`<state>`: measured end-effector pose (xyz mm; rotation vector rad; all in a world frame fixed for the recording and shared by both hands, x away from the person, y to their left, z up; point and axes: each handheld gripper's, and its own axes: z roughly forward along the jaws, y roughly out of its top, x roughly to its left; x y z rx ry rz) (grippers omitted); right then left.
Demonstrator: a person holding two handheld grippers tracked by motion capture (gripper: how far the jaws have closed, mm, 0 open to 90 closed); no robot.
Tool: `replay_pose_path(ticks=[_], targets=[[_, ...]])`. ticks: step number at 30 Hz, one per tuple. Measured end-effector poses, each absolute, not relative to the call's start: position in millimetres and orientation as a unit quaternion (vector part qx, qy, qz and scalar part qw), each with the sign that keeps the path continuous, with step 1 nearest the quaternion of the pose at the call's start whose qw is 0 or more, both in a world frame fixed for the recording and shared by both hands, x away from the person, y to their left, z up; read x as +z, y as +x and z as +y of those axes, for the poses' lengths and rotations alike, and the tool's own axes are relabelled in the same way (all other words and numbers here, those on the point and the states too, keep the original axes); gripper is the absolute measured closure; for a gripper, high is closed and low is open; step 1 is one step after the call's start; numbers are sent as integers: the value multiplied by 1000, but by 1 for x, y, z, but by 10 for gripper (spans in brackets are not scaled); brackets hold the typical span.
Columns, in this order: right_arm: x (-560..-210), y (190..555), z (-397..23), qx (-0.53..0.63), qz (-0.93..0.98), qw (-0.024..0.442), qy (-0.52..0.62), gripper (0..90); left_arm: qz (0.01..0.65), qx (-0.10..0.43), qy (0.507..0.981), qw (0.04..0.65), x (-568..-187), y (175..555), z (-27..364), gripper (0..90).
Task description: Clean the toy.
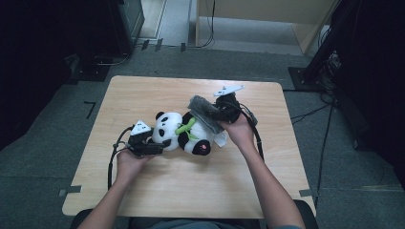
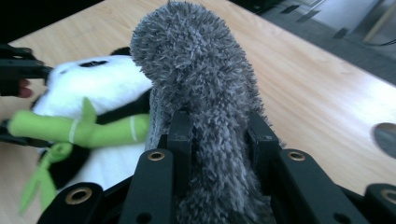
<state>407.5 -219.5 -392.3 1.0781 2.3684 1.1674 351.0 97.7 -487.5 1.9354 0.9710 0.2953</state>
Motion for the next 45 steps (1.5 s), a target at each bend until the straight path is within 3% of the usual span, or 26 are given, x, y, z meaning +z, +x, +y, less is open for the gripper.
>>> replay_pose_path(ticks=[24,35,45], targets=[[-401,398,-266,409,793,142,429,712,390,120,788,462,-488,351,99,195],[-366,403,-228,433,798,151,391,713,391,120,787,463,-488,350,98,194],[-381,415,-192,419,813,131,381,709,392,119,787,461,-488,351,98,194]])
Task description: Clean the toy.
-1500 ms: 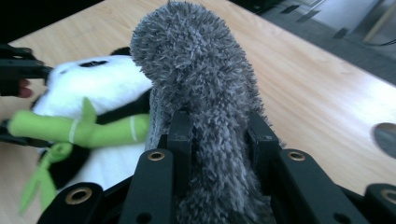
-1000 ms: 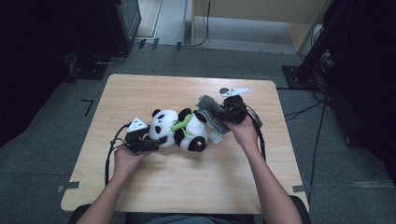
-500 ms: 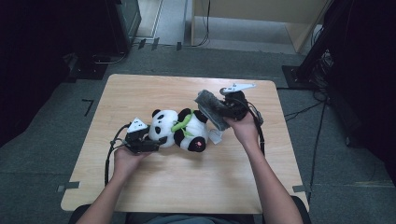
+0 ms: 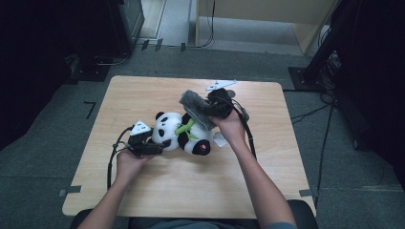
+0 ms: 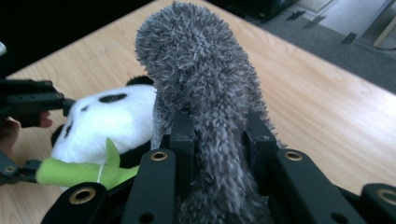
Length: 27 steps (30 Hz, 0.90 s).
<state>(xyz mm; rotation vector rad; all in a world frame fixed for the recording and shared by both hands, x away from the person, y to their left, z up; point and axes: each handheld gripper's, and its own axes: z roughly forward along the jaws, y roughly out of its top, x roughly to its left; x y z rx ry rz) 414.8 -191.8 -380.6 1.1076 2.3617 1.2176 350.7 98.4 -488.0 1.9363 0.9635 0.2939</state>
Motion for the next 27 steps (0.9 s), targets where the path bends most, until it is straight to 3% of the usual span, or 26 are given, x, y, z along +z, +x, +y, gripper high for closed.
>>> replay_pose_path(ticks=[27], targets=[[-398,402,-229,415,806,136,401,693,392,120,788,460,-488,351,97,198]])
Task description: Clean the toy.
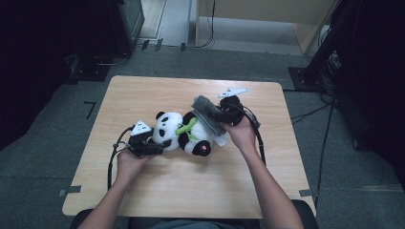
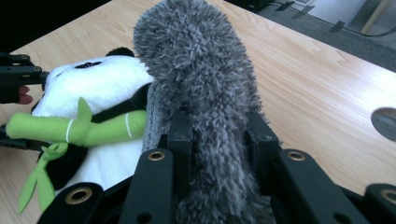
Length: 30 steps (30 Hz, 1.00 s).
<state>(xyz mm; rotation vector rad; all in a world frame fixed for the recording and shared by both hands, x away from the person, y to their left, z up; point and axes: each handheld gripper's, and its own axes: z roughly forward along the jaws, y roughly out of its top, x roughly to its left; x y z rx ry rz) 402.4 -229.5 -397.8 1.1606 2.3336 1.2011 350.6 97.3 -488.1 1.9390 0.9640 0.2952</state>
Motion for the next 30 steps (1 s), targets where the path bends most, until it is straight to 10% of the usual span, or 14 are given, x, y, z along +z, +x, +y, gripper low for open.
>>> replay_pose_path(ticks=[30], targets=[[-375,375,-241,445,795,133,390,713,393,118,787,461,-488,350,98,199]])
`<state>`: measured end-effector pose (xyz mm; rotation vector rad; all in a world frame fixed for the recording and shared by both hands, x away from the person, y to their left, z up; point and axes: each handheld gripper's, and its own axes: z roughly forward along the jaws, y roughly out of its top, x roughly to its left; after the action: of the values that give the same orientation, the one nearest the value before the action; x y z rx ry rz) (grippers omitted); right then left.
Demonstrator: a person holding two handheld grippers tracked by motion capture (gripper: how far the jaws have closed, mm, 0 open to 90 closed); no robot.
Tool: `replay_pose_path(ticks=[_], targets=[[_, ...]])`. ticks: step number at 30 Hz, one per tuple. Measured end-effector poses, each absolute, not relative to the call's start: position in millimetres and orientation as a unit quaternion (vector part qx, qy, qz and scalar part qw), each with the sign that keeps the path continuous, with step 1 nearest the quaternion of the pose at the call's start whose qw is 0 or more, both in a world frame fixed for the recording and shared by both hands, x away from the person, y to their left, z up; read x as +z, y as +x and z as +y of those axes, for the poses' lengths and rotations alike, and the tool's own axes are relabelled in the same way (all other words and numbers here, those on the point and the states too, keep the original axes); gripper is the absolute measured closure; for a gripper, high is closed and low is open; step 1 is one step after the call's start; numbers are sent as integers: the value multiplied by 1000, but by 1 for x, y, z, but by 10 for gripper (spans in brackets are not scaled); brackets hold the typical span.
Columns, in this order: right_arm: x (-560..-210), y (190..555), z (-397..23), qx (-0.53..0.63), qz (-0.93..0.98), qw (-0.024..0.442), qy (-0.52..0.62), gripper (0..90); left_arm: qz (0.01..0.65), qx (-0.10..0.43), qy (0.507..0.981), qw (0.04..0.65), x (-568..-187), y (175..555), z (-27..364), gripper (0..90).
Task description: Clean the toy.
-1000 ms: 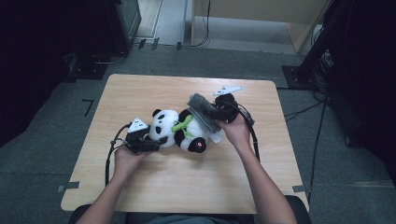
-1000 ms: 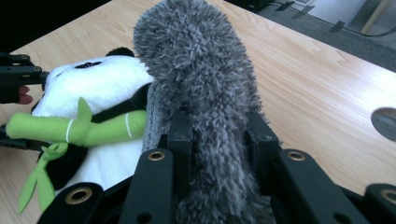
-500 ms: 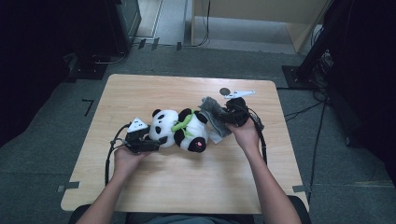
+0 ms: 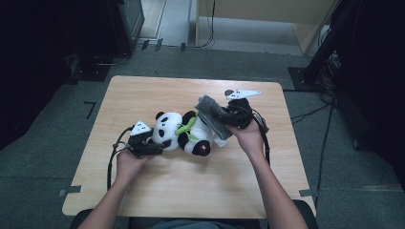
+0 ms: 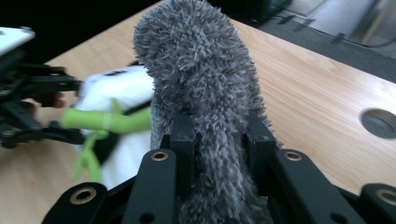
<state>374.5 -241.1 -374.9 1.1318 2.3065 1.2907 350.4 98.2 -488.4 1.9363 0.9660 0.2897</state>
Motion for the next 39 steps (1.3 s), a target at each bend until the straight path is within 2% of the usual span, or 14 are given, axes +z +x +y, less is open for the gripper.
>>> replay_pose_path(ticks=[11,16,39], targets=[[-382,374,-201,437,820,109,353,707,393,118,787,461,-488,350,98,199],[-400,378,-191,420,831,98,352,698,394,118,787,461,-488,350,98,203],[-427,364,-214,425,829,97,350,683,395,116,787,459,-488,350,97,211]])
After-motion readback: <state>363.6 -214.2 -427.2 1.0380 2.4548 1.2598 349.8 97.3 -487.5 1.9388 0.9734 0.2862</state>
